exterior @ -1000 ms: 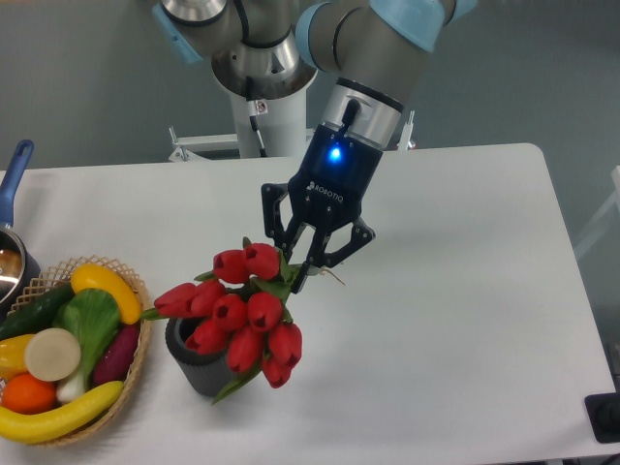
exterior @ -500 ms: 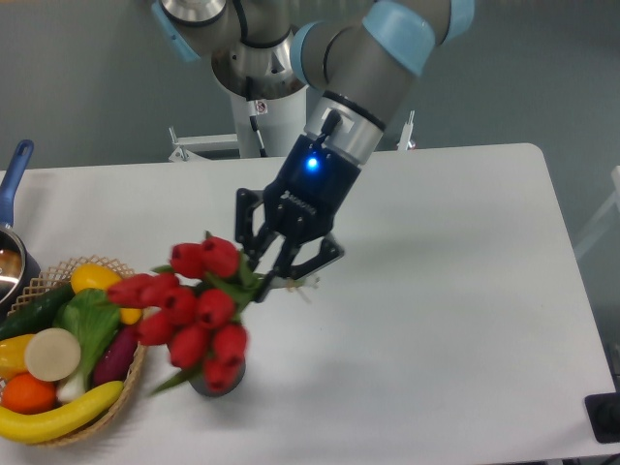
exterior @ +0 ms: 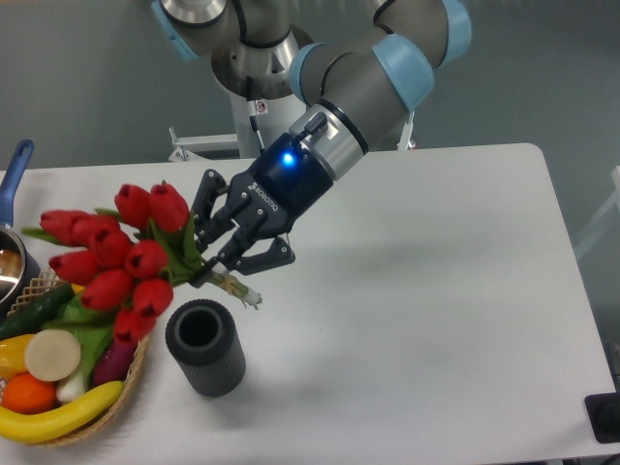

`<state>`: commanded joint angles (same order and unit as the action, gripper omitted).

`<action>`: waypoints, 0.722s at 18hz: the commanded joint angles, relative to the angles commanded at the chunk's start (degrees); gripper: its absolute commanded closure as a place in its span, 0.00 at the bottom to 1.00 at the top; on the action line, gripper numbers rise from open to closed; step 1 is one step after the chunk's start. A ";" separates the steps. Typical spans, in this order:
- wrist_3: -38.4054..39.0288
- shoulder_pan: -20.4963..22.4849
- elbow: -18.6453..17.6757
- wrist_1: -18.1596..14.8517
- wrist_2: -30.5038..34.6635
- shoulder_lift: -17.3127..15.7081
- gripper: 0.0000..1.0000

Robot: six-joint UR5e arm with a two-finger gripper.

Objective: Insert the flowers into the vase
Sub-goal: 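Lift the tulip bouquet up out of the black vase, then lower the tulip stems into the opening of the black vase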

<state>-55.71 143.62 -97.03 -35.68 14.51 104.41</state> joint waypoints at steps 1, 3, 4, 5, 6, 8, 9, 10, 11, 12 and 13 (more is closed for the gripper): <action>-1.84 -0.97 0.35 0.00 -1.40 0.88 0.70; -5.27 -2.37 0.96 0.00 -4.74 3.25 0.70; -5.90 -2.47 0.97 0.00 -5.63 3.87 0.70; -5.90 -2.56 0.88 0.00 -5.98 4.22 0.70; -5.90 -2.56 0.97 0.00 -6.25 4.31 0.70; -5.90 -2.56 0.97 0.00 -6.43 4.49 0.70; -5.90 -2.56 0.71 -0.09 -6.43 4.93 0.70; -5.99 -2.47 0.53 -0.09 -6.43 5.02 0.70; -5.90 -2.47 0.35 -0.09 -6.60 5.19 0.70; -5.99 -2.38 0.18 -0.09 -6.60 5.19 0.70; -5.90 -2.30 0.00 -0.09 -6.60 5.19 0.70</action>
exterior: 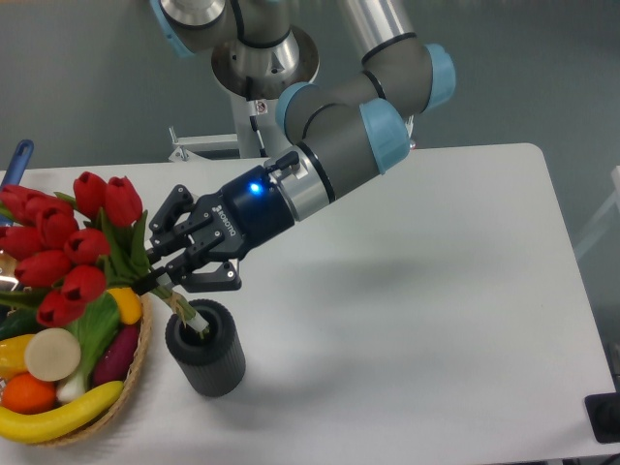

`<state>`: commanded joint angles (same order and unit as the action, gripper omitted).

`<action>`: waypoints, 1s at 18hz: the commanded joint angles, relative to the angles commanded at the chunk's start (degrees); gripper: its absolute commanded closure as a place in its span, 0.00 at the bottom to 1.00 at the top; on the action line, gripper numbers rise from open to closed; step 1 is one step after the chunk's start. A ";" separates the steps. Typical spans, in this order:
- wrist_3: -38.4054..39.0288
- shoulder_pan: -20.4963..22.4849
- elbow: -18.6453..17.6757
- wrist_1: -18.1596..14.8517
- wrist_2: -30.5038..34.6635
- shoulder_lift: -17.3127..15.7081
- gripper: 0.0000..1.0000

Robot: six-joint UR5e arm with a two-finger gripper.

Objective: Insert the flowers into the vase
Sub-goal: 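Lower the tulip stems into the opening of the black vase, then push the bouquet stems down into the vase with the gripper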

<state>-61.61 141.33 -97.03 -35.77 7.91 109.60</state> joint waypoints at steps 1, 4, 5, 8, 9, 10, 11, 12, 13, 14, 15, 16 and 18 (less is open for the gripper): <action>-0.09 0.09 -0.09 0.00 0.00 0.00 0.70; -0.09 0.26 -1.14 0.00 0.00 0.00 0.70; -0.09 0.26 -1.58 0.00 0.00 0.00 0.70; -0.09 0.18 -2.37 0.00 -0.09 0.09 0.70; -0.09 0.09 -2.46 0.00 -0.09 0.17 0.70; -0.09 0.09 -2.72 0.00 -0.09 0.26 0.70; -0.09 0.09 -3.07 0.00 -0.09 0.61 0.70; -0.09 0.00 -3.25 0.00 -0.09 0.88 0.70; -0.09 0.09 -3.25 0.00 -0.09 1.05 0.69; -0.09 0.00 -3.51 0.00 -0.09 1.32 0.69; -0.17 0.00 -3.87 0.00 -0.09 1.41 0.69; -0.17 0.00 -3.96 0.00 -0.09 1.67 0.69; -0.17 0.09 -3.96 0.00 -0.09 1.93 0.69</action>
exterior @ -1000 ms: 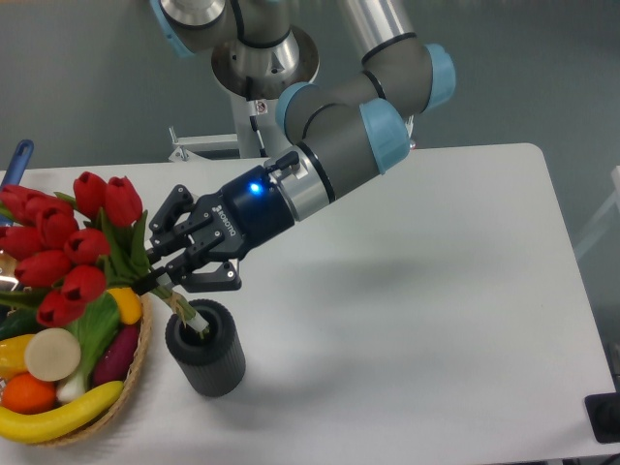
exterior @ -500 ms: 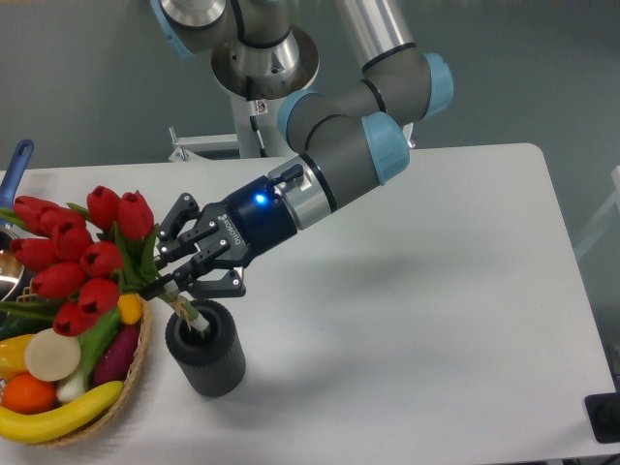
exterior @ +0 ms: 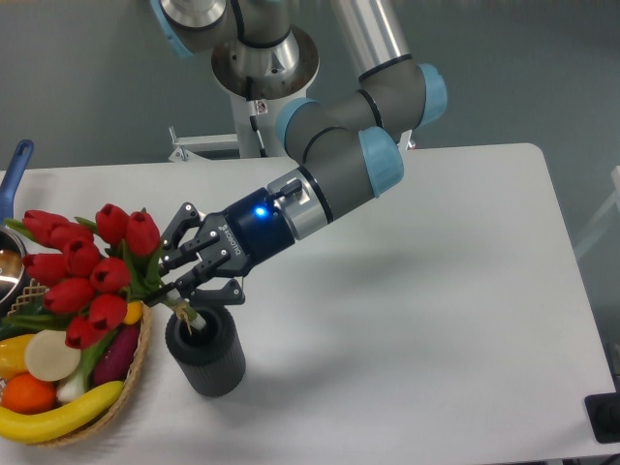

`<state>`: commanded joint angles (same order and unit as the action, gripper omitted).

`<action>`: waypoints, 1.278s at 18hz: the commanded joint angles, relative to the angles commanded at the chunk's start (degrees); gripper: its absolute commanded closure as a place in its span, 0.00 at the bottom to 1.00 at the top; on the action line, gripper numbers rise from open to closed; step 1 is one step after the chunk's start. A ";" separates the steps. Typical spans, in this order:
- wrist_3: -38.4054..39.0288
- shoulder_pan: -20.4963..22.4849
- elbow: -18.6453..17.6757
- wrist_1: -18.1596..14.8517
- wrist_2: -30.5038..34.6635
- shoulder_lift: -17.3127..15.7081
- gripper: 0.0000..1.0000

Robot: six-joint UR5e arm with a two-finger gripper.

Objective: Insert the flowers into the vase
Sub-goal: 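Push the bouquet stems down into the vase with the gripper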

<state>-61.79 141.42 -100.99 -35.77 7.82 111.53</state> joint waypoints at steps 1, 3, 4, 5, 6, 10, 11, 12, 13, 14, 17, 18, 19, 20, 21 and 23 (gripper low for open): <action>0.00 0.09 0.00 0.00 0.00 0.44 0.69; 0.00 0.18 0.09 0.00 0.00 1.49 0.69; 0.00 0.26 0.17 0.00 0.00 2.10 0.69; 0.00 0.35 0.35 0.00 0.00 2.63 0.69; -0.09 0.53 0.44 0.00 0.00 3.16 0.69; 0.00 1.14 0.44 0.00 0.00 4.22 0.69; -0.09 1.14 0.35 0.00 0.00 4.57 0.69; -0.09 1.14 0.35 0.09 0.00 4.92 0.69; -0.09 1.14 0.35 0.00 0.00 5.27 0.69; -0.17 1.14 0.18 0.00 0.00 5.62 0.69; -1.14 1.05 -0.17 0.00 0.00 6.15 0.69; -1.14 0.97 -0.44 0.00 0.00 6.33 0.69; -1.32 0.88 -0.61 0.00 0.09 6.50 0.69; -1.84 0.88 -0.79 0.00 0.00 6.50 0.69; -2.11 0.88 -1.14 0.00 0.00 6.42 0.69; -2.55 0.88 -1.67 0.00 0.00 6.42 0.69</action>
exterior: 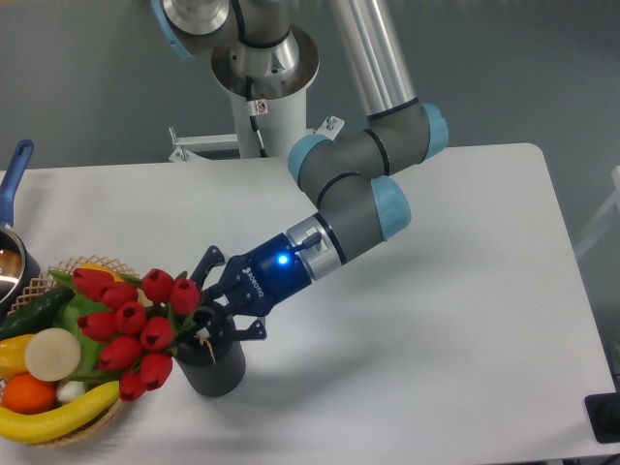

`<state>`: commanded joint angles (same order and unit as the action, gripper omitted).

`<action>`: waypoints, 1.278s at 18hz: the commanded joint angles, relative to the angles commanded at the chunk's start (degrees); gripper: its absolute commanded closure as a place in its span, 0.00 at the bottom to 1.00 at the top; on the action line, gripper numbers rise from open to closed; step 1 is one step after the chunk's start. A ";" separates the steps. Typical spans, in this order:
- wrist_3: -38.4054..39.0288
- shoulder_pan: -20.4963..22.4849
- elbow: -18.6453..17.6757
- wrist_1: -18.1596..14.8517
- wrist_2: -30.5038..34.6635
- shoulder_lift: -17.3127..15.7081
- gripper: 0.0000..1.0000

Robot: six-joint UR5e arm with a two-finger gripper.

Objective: Insert the flowers into the vase
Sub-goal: 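Push the bouquet stems down into the vase with the gripper, then open the gripper to release the tulip stems in the vase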

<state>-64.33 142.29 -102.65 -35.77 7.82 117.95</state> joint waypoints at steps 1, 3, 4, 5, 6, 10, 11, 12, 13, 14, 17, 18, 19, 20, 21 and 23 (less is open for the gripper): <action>-0.35 -0.09 -0.26 0.00 0.00 0.00 0.69; -0.70 -0.09 -0.79 0.00 0.09 0.00 0.69; -0.71 -0.09 -0.88 0.00 0.00 0.00 0.69; -0.71 -0.09 -1.06 0.09 0.00 -0.09 0.69; -0.71 -0.09 -1.06 0.00 0.00 -0.17 0.69; -1.32 -0.09 -1.23 0.00 0.09 0.09 0.66; -1.50 -0.09 -1.58 0.00 0.09 0.09 0.66; -1.84 0.00 -1.93 0.09 0.09 0.00 0.66; -2.11 0.00 -2.11 0.00 0.09 0.00 0.66; -2.29 0.17 -2.37 0.00 0.09 0.00 0.66; -3.25 0.26 -2.64 0.00 0.09 0.00 0.62; -3.25 0.26 -2.64 0.00 0.17 0.09 0.61; -3.25 0.44 -2.64 0.00 0.18 0.17 0.60; -3.43 0.53 -2.64 0.00 0.18 0.35 0.58; -3.95 0.53 -2.64 0.00 0.18 0.53 0.55; -4.75 0.53 -2.73 0.00 0.18 0.62 0.50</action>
<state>-69.08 142.82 -105.38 -35.77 8.00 118.56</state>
